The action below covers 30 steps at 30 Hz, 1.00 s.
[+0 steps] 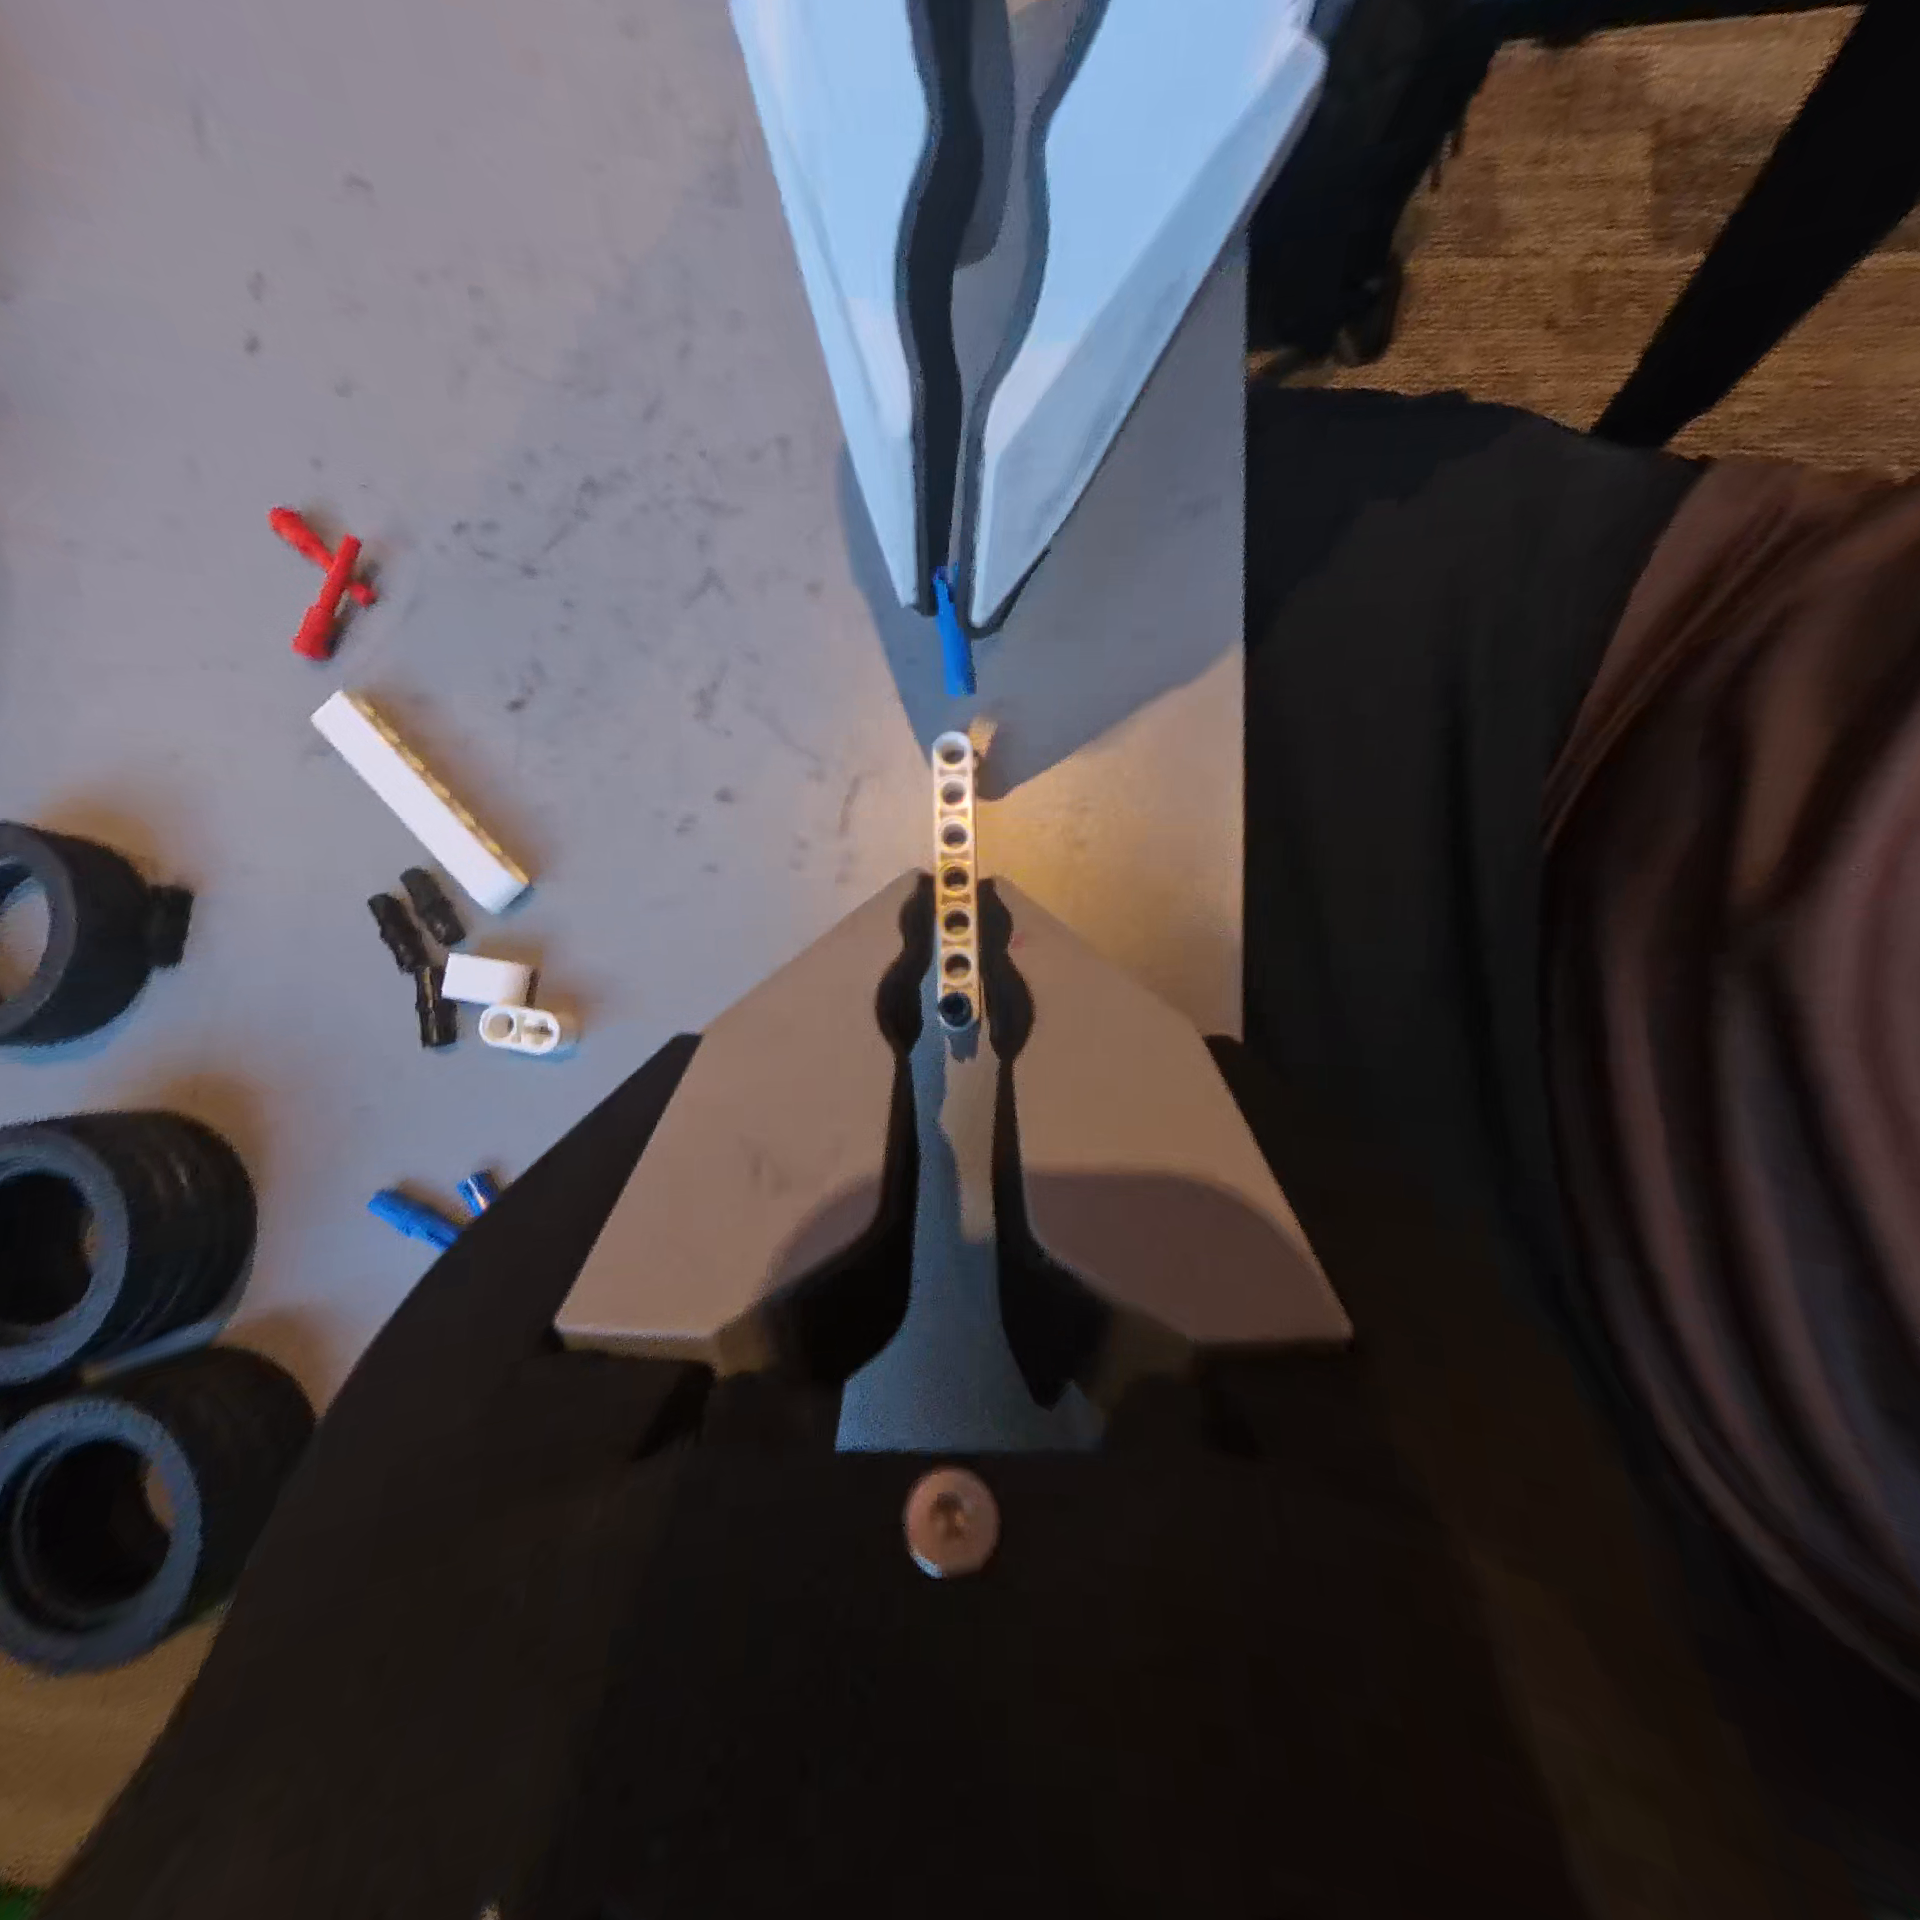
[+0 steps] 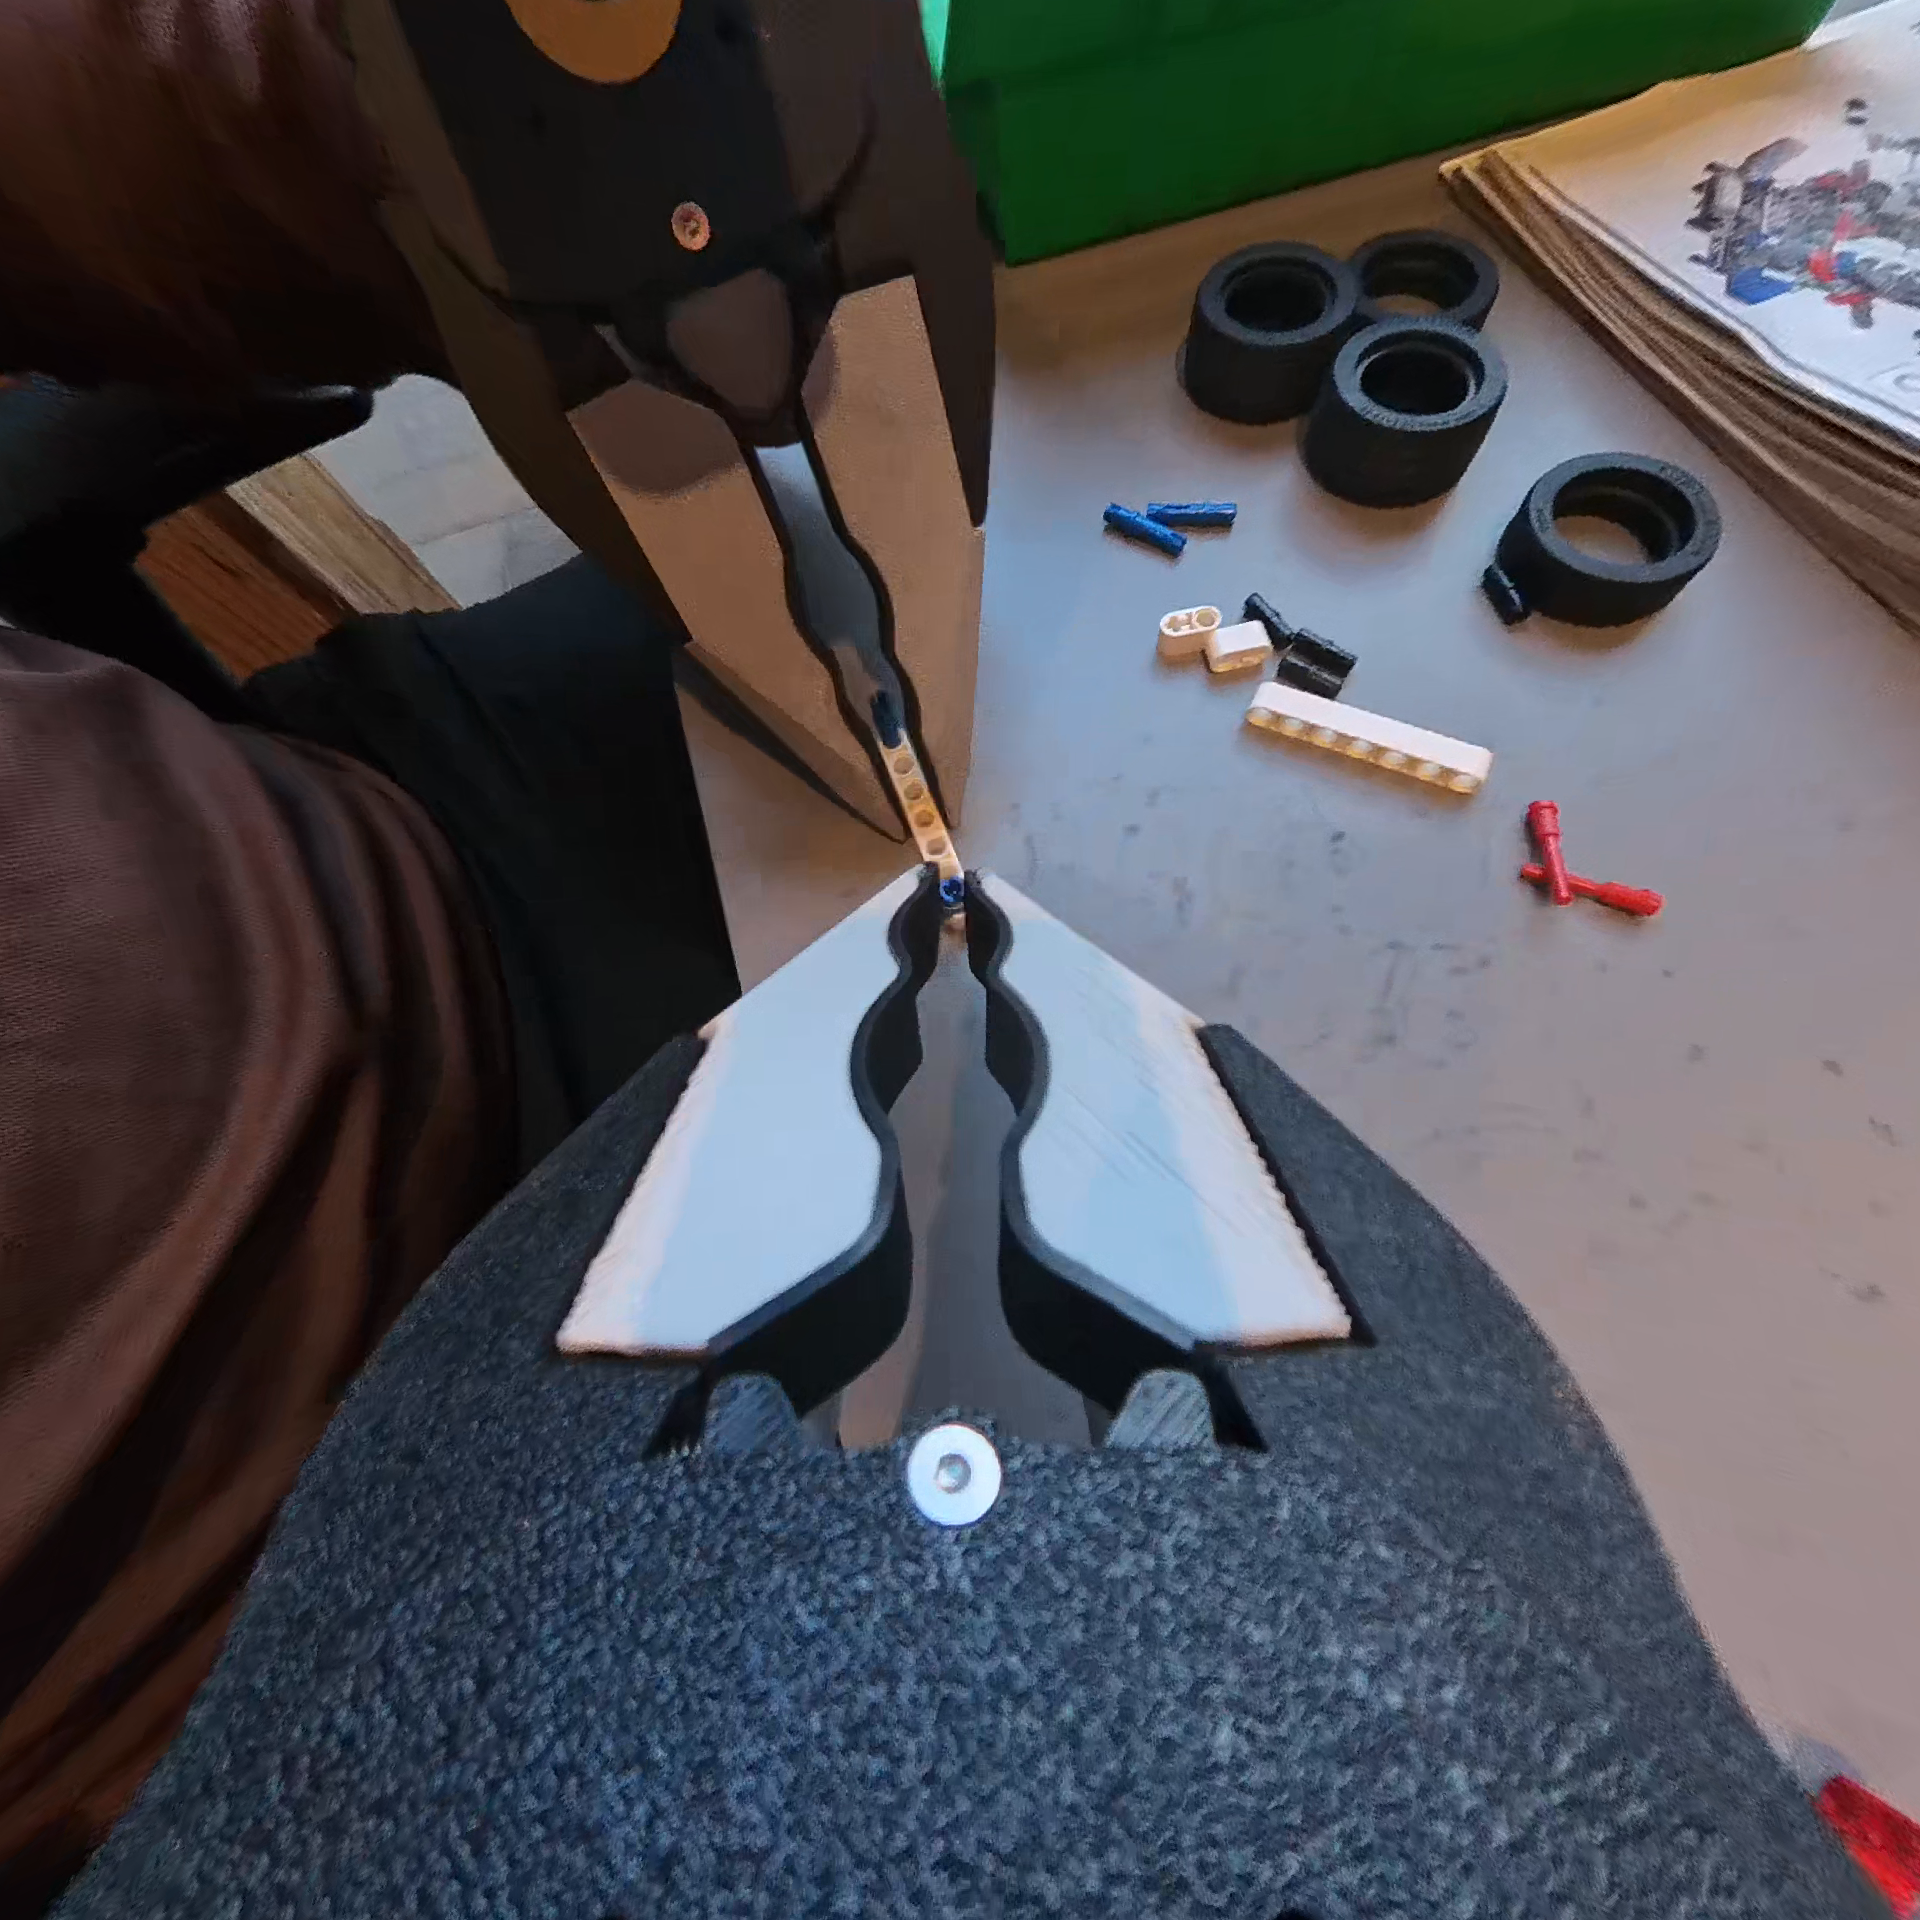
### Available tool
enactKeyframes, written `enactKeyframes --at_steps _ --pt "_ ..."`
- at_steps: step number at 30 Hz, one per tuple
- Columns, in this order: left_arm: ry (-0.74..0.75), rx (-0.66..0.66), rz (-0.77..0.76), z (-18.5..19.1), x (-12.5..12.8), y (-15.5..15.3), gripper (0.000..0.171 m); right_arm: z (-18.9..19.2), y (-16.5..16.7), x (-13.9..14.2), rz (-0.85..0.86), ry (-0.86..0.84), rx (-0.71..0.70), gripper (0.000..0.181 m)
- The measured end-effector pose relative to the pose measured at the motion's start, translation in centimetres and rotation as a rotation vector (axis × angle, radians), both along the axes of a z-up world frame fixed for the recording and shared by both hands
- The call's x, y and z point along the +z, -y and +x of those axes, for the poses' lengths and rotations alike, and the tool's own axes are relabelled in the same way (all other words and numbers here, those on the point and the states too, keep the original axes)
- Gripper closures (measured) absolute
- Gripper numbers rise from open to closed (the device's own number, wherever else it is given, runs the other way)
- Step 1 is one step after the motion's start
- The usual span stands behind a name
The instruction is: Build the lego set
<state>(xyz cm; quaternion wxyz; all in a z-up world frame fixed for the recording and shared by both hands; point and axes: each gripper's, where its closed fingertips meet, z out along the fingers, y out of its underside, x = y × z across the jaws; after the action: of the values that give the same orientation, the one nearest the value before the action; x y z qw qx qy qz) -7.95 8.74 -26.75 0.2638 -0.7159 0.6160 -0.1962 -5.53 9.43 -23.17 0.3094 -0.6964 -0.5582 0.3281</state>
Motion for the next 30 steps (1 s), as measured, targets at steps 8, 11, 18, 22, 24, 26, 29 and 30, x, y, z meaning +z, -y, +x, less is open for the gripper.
enactKeyframes --at_steps 8,11,18,22,24,26,29,30 --pt "0.117 -0.152 -0.042 1.0 0.0 -0.6 0.167 1.2 -0.9 -0.2 -0.002 0.023 -0.033 0.177" --pt "0.143 -0.175 -0.068 1.1 0.0 -0.6 0.167 1.2 -1.1 -0.2 0.003 0.032 -0.034 0.177" --pt "0.144 -0.175 -0.055 1.2 0.0 -0.6 0.166 0.6 -1.1 -0.4 -0.001 0.038 -0.015 0.177" --pt "0.146 -0.171 -0.067 1.2 0.0 -0.7 0.166 0.2 -0.6 -1.0 0.011 0.071 0.015 0.177" --pt "0.146 -0.17 -0.061 1.2 0.0 -0.7 0.166 0.1 -0.5 -1.0 0.025 0.089 0.024 0.177" --pt "0.147 -0.169 -0.067 1.2 0.0 -0.7 0.167 0.3 -0.5 -1.2 0.037 0.117 0.029 0.177" --pt "0.147 -0.168 -0.071 1.2 0.0 -0.7 0.167 0.3 -0.6 -1.3 0.064 0.146 0.042 0.177" --pt "0.147 -0.168 -0.069 1.2 0.0 -0.7 0.166 0.2 -0.5 -1.3 0.072 0.153 0.048 0.177"
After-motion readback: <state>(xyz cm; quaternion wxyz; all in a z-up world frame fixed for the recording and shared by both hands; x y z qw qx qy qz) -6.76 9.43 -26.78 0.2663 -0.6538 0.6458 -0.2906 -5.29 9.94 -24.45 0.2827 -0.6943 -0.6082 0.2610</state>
